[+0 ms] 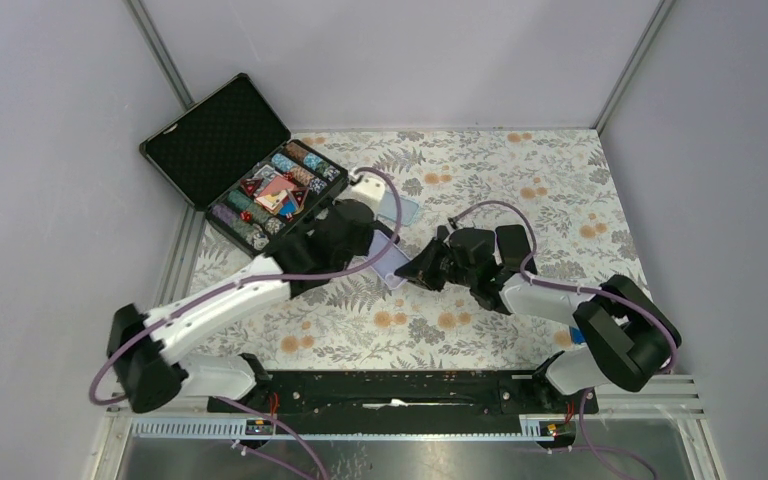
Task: Take the phone out of the phone case
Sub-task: Remove the phone case from the phone, then place the phone case at the center of the board.
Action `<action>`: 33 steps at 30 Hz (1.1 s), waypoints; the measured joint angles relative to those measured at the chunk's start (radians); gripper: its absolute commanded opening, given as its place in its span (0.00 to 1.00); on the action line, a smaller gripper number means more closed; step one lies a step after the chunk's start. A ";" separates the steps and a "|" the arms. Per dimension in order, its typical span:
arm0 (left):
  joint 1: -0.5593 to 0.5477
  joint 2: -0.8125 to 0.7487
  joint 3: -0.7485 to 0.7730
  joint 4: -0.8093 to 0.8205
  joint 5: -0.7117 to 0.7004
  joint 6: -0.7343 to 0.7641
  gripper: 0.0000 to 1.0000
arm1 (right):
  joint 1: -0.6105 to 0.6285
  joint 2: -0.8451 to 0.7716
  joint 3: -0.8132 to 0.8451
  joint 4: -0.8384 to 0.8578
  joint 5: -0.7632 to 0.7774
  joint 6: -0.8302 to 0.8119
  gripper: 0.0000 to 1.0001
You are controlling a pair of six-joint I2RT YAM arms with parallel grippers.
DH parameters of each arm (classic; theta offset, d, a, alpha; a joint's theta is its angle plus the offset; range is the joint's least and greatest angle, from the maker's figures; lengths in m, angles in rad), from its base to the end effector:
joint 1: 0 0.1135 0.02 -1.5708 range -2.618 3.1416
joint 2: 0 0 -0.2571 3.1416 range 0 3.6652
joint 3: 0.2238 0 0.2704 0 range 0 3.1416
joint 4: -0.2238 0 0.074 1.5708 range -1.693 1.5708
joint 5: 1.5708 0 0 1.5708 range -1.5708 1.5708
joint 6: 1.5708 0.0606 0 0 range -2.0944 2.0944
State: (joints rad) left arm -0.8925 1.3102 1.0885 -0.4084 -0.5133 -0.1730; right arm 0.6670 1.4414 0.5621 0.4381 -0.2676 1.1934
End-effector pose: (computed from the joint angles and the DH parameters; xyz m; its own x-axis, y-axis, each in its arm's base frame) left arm 0.2281 -0.2356 0.2878 -0.4381 0.3047 -0.8457 0.3593 0.9217 0.1459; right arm 0.2422 0.2111 0.1471 -0.8529 0.4696 -0.2282 0.0228 0.4703 0.8822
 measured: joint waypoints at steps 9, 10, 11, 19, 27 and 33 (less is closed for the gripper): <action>0.013 -0.263 -0.008 0.069 -0.235 0.092 0.00 | 0.093 0.188 0.156 0.024 0.042 -0.068 0.00; 0.013 -0.276 -0.014 0.072 -0.249 0.096 0.00 | 0.096 0.220 0.170 0.029 0.042 -0.066 0.00; 0.013 -0.286 -0.022 0.070 -0.259 0.098 0.00 | 0.098 0.240 0.180 0.031 0.042 -0.065 0.00; 0.013 -0.322 -0.072 0.024 -0.278 0.103 0.00 | 0.100 0.408 0.332 0.046 0.043 -0.031 0.06; 0.013 -0.346 -0.103 0.013 -0.246 0.150 0.00 | 0.100 0.520 0.417 0.027 0.055 0.014 0.65; 0.013 -0.319 -0.118 0.004 -0.190 0.219 0.00 | 0.099 0.478 0.424 -0.072 0.094 -0.002 0.85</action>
State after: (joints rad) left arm -0.8799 0.9913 0.9703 -0.4046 -0.7029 0.0463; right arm 0.7658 1.9190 0.9859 0.3664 -0.1734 1.1919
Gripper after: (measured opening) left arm 0.081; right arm 0.797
